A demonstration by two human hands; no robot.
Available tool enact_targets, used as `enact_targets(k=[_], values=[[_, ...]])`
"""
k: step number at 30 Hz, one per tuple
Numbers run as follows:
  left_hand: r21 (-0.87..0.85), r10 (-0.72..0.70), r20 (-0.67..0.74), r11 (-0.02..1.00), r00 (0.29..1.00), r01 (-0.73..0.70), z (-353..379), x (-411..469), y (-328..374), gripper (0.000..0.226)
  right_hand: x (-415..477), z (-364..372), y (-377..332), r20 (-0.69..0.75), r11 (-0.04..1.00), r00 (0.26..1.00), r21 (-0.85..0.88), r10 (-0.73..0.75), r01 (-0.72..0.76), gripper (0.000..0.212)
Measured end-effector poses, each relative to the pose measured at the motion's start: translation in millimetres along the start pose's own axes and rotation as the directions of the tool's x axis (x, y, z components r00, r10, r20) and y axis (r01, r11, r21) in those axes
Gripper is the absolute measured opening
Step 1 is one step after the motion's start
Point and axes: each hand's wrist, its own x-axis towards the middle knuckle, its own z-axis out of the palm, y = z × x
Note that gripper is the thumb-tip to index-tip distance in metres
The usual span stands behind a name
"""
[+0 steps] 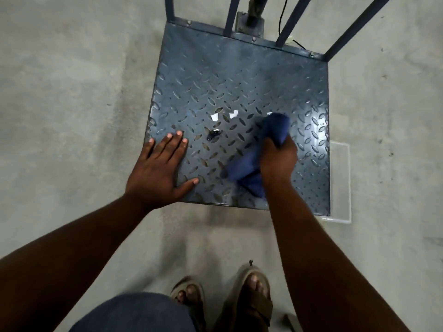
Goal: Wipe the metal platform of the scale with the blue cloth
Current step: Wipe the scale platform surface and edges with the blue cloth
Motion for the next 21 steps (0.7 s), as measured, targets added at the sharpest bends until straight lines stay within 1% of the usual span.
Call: enact_targets(k=[2, 3, 4, 6, 8, 10, 11, 12, 13, 14, 15, 16, 17, 18, 20, 21], values=[[-0.006, -0.006, 0.001, 1.000, 1.000, 0.006, -1, -1, 0, 0.105, -1, -3, 4, -0.122, 0.998, 0.992, -0.066, -0.011, 0.003, 0.024], [-0.004, -0.017, -0.003, 1.000, 1.000, 0.017, -1, -1, 1, 0.105, -5, 1, 6, -0.123, 0.994, 0.992, -0.110, -0.023, 0.009, 0.024], [0.000, -0.035, -0.008, 0.999, 0.999, 0.035, -1, -1, 1, 0.106, -12, 8, 5, -0.055, 0.986, 0.998, -0.167, -0.036, 0.026, 0.024], [0.011, -0.090, -0.011, 0.996, 0.996, 0.090, -1, -1, 0, 0.107, -28, 30, 5, 0.152, 0.960, 0.985, -0.249, -0.088, 0.124, 0.025], [0.019, -0.148, 0.006, 0.989, 0.989, 0.148, 0, -2, 1, 0.105, -39, 48, 0, 0.292, 0.952, 0.943, -0.207, -0.161, 0.226, 0.025], [0.018, -0.203, 0.008, 0.979, 0.979, 0.202, 2, -3, 3, 0.103, -42, 57, -11, 0.379, 0.960, 0.905, -0.119, -0.191, 0.252, 0.020], [0.013, -0.225, 0.005, 0.974, 0.974, 0.225, 2, -3, 3, 0.102, -40, 58, -13, 0.385, 0.963, 0.901, -0.089, -0.200, 0.253, 0.019], [0.007, -0.244, 0.001, 0.970, 0.970, 0.244, 1, -3, 4, 0.102, -38, 58, -14, 0.343, 0.963, 0.914, -0.077, -0.218, 0.259, 0.019], [0.007, -0.260, -0.002, 0.966, 0.966, 0.260, 1, -4, 4, 0.102, -36, 56, -13, 0.258, 0.960, 0.936, -0.075, -0.241, 0.268, 0.019], [0.011, -0.270, -0.001, 0.963, 0.963, 0.270, 1, -3, 5, 0.102, -35, 54, -10, 0.160, 0.960, 0.955, -0.092, -0.248, 0.265, 0.019], [0.013, -0.278, 0.004, 0.960, 0.961, 0.278, 0, -3, 5, 0.103, -37, 54, -8, 0.100, 0.957, 0.964, -0.135, -0.246, 0.258, 0.020], [0.013, -0.285, 0.006, 0.958, 0.959, 0.285, 0, -2, 5, 0.104, -39, 55, -7, 0.091, 0.949, 0.968, -0.196, -0.232, 0.246, 0.021], [0.011, -0.292, 0.002, 0.956, 0.957, 0.292, -1, -2, 6, 0.105, -43, 59, -8, 0.130, 0.934, 0.965, -0.250, -0.229, 0.255, 0.022], [0.013, -0.300, -0.002, 0.954, 0.954, 0.300, 0, -3, 6, 0.105, -45, 66, -11, 0.207, 0.915, 0.947, -0.273, -0.247, 0.298, 0.022], [0.021, -0.317, -0.001, 0.948, 0.949, 0.317, 2, -3, 6, 0.105, -47, 79, -25, 0.400, 0.878, 0.864, -0.233, -0.306, 0.419, 0.020], [0.021, -0.325, 0.002, 0.945, 0.946, 0.325, 3, -2, 6, 0.105, -46, 83, -32, 0.462, 0.866, 0.823, -0.198, -0.331, 0.459, 0.020]])
